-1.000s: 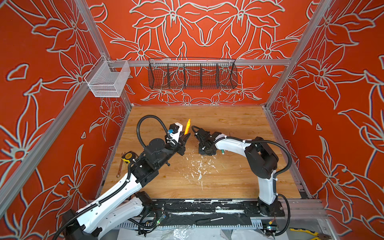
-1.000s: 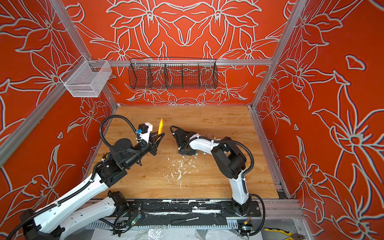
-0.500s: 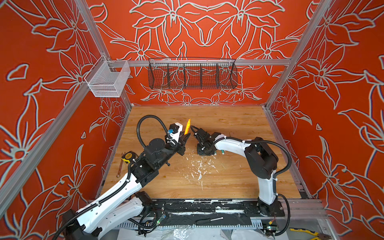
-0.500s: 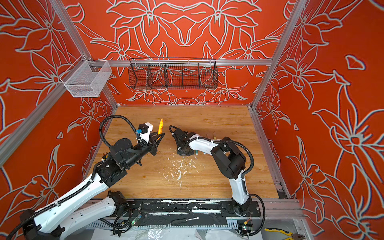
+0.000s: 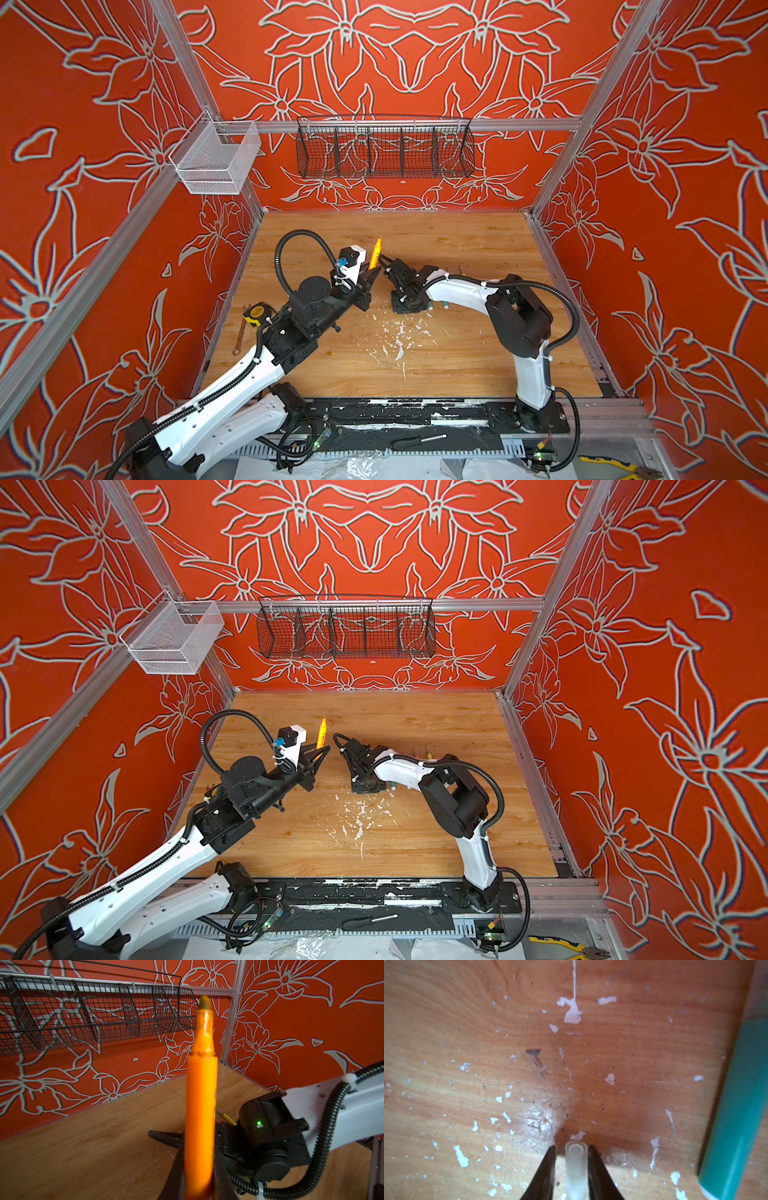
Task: Insert the pens into the pen caps
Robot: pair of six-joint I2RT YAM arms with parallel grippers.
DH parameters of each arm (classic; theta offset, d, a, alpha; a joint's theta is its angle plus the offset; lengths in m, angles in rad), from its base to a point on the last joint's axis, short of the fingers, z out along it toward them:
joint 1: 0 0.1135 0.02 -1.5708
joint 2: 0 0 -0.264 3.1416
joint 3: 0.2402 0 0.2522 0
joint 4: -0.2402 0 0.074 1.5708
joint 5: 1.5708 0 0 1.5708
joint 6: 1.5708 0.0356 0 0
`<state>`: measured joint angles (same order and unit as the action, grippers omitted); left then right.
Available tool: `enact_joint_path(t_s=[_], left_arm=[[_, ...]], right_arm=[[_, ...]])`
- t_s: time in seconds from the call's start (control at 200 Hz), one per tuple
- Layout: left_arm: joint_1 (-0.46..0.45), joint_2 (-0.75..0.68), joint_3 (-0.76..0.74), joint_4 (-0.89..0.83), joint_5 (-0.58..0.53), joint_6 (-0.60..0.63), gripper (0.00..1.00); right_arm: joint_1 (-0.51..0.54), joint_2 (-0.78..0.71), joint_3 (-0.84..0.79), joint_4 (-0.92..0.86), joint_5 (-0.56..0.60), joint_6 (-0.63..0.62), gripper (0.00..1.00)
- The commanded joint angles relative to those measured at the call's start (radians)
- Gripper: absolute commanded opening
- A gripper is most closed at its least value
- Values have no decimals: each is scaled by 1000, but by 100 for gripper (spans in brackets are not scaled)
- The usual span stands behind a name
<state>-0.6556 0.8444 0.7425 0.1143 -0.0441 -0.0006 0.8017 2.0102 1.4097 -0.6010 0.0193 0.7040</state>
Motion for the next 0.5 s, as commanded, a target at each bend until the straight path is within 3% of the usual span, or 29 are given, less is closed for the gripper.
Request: enact_joint_path(t_s=[0.0, 0.325, 0.495], left_arm=[[-1, 2, -6, 33, -2, -3, 0], [-1, 2, -6, 30, 0, -3, 0], [-1, 4, -6, 30, -2, -2, 0]], right_arm=[[8, 13, 17, -71, 44, 5, 29], [12, 38, 38, -69, 34, 1, 16], [13, -30, -13, 7, 34, 4, 7]])
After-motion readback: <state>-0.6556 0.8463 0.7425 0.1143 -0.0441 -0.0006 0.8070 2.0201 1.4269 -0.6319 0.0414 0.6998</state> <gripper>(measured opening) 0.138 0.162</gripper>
